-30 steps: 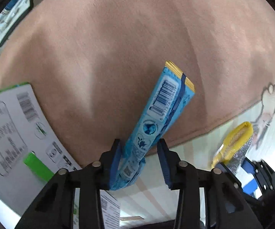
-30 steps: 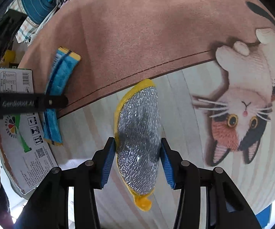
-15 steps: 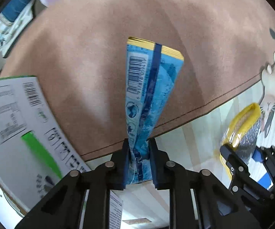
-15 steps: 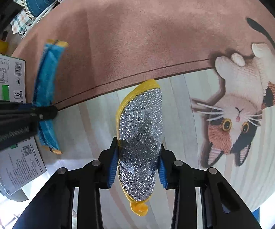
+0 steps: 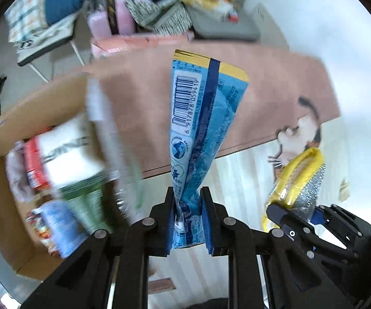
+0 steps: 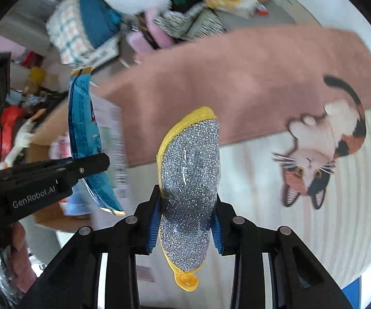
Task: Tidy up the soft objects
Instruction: 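Carry both held items over the box, lower them in and open both tools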
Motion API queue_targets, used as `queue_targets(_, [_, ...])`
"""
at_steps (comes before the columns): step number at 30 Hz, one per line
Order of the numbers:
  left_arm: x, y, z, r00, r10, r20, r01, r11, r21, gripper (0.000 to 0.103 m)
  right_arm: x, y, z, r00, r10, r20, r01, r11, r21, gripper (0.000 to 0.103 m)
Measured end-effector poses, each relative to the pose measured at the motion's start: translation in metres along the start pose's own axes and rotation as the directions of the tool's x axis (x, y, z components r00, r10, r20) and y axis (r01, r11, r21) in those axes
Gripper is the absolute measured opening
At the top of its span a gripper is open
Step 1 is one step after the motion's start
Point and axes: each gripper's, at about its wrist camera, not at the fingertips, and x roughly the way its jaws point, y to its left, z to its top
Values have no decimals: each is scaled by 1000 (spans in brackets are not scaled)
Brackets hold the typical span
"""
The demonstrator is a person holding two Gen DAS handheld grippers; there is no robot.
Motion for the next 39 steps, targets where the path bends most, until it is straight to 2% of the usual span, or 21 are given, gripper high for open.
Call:
queue_targets(2, [-33, 21, -9, 999, 1, 47, 1, 1000, -31, 16, -15, 35, -5, 999, 43, 16, -42, 998, -40, 35])
queue_targets(5, [-73, 84, -31, 997, 11, 76, -4, 995, -95, 16, -28, 89, -13, 994, 106, 17, -103, 989, -102, 35])
queue_targets(10, [-98, 184, -43, 991, 123, 62, -107, 972, -211, 16, -14, 183, -26, 986, 167, -22, -168, 967, -191, 35])
queue_targets(13, [-88, 230, -56, 989, 147, 27, -133, 949, -286, 16, 6, 228, -33, 986, 158, -52, -166, 959, -231, 35])
queue_targets(16, [-67, 263, -65, 990, 140, -24, -140, 929, -343, 16, 29, 253, -38, 997, 63, -46, -73, 960, -269, 35])
queue_targets(20, [-35, 287, -70, 990, 109, -86, -133, 919, -372, 16, 50, 256, -34, 997, -61, -37, 49, 962, -270, 35])
queue_targets(22, [-23, 289, -71, 988, 105, -110, -139, 919, -369, 16, 63, 245, -27, 992, -122, -42, 107, 960, -258, 35])
queue_targets(25, [-8, 289, -72, 985, 93, -144, -140, 921, -363, 16, 77, 236, -23, 975, -222, -31, 206, 942, -266, 36])
queue_targets(27, [0, 290, -71, 982, 96, -161, -148, 922, -357, 17, 90, 232, -21, 965, -261, -42, 241, 933, -269, 36])
queue_targets(31, [10, 286, -66, 976, 102, -194, -163, 930, -330, 22, 112, 231, -17, 933, -357, -51, 330, 903, -277, 43])
queue_targets(34, [8, 286, -64, 976, 116, -187, -174, 925, -337, 32, 122, 227, -13, 924, -376, -68, 346, 899, -270, 52])
queue_targets(37, [0, 288, -63, 980, 104, -168, -158, 921, -356, 39, 119, 225, -12, 936, -346, -69, 319, 914, -252, 62])
queue_targets(39, [-8, 288, -63, 984, 96, -147, -144, 921, -362, 48, 115, 225, -11, 940, -335, -67, 311, 920, -239, 65])
